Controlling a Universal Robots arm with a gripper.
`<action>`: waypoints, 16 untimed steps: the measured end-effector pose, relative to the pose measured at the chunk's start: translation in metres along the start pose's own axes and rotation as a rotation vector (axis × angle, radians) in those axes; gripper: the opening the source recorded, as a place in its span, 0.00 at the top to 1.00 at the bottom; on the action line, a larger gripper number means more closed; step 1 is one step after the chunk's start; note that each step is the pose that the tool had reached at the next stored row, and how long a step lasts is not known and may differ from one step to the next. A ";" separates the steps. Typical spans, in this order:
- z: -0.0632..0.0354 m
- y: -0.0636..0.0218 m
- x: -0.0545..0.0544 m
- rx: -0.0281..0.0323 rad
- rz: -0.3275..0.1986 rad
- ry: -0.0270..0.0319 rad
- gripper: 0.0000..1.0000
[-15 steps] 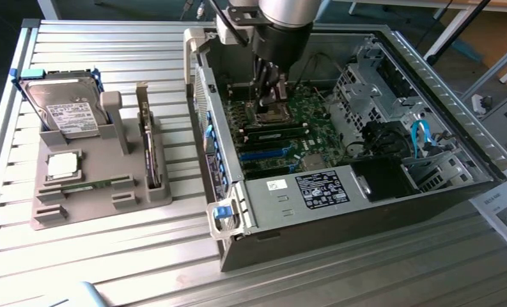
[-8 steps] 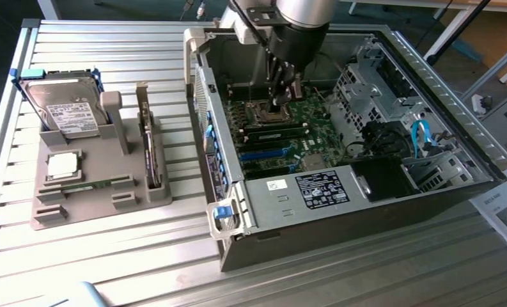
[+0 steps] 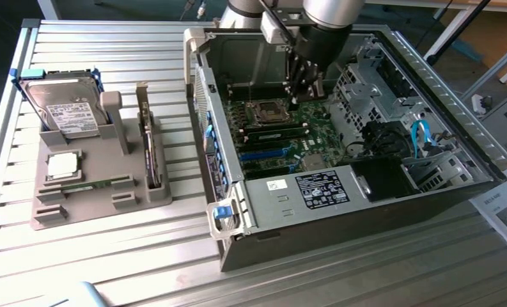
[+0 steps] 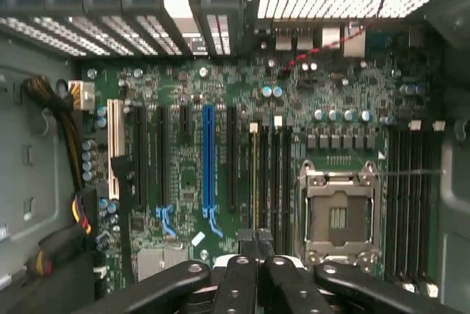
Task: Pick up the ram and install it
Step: 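Press down the ram until it locks into place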
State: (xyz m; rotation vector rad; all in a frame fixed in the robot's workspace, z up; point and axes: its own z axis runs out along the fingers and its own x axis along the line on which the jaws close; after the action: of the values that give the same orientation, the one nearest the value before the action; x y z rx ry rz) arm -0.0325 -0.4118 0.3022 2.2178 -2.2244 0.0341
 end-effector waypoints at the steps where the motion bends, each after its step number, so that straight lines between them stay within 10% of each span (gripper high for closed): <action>1: 0.0000 -0.0038 0.000 -0.0011 0.000 0.0000 0.90; 16: -0.0211 -0.0165 0.000 -0.0082 0.000 0.0143 0.90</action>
State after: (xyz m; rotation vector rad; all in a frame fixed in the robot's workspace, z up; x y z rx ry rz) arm -0.0163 -0.4115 0.3235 2.2067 -2.2129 0.0406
